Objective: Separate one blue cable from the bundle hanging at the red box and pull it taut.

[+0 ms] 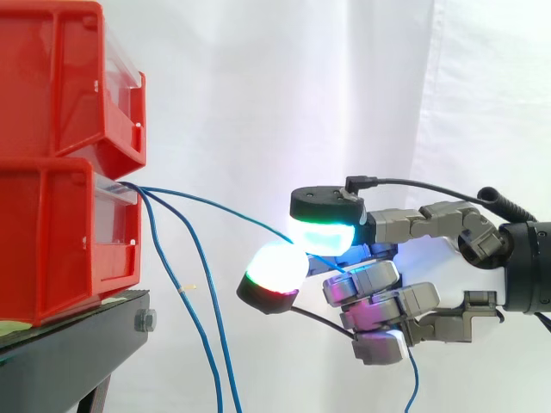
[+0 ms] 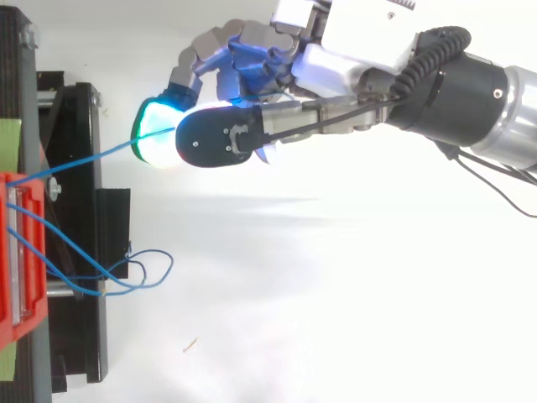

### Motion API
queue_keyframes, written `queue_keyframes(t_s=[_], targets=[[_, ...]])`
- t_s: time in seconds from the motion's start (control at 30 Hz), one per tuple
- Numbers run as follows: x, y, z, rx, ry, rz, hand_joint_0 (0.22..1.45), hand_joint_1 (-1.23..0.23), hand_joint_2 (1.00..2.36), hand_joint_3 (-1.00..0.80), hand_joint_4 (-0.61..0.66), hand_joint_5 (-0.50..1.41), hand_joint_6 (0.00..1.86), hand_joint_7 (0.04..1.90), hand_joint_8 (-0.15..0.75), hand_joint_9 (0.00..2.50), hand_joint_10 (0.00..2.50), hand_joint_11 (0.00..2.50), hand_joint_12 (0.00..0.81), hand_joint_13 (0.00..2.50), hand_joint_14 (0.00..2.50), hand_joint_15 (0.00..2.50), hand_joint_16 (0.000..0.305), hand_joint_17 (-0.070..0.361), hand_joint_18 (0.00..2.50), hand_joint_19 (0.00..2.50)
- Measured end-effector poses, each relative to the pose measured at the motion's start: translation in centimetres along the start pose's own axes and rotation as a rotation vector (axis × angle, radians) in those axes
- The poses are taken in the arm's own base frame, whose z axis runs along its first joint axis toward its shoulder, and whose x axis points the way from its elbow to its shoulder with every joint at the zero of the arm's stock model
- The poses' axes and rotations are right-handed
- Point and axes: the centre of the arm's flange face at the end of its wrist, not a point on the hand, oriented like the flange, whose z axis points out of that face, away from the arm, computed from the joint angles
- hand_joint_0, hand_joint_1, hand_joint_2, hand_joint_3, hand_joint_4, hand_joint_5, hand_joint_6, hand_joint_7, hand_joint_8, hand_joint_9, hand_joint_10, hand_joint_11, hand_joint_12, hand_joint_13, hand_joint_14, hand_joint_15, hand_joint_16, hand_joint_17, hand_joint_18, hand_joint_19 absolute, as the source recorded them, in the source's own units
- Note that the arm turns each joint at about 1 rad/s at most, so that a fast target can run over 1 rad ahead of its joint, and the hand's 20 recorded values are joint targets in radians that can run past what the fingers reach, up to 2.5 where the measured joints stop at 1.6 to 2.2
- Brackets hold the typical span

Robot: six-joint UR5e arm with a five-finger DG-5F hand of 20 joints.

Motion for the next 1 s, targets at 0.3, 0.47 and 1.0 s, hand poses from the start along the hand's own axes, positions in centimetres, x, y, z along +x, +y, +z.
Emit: queue_keyframes(t_s=[0.3,0.47,1.0], targets=[[0.0,0.0,0.0,0.0,0.002,-0.001,0.75,-0.82,1.01,-0.11,0.19,-0.22,0.92,0.7,0.325,0.3,2.5,1.36,0.34,0.79,2.5,1.19,0.04,0.091,1.07,1.39],[0.1,0.0,0.0,0.001,0.004,-0.001,0.59,-0.74,1.0,-0.44,0.18,-0.22,0.92,0.72,0.326,0.3,2.5,1.4,0.339,0.77,2.5,1.19,0.04,0.09,1.1,1.56],[0.2,1.9,-0.8,0.04,0.028,0.015,0.63,-0.67,1.01,-0.14,0.16,-0.19,0.92,0.75,0.366,0.43,2.5,1.44,0.369,0.94,2.5,1.13,0.049,0.11,1.18,1.19]])
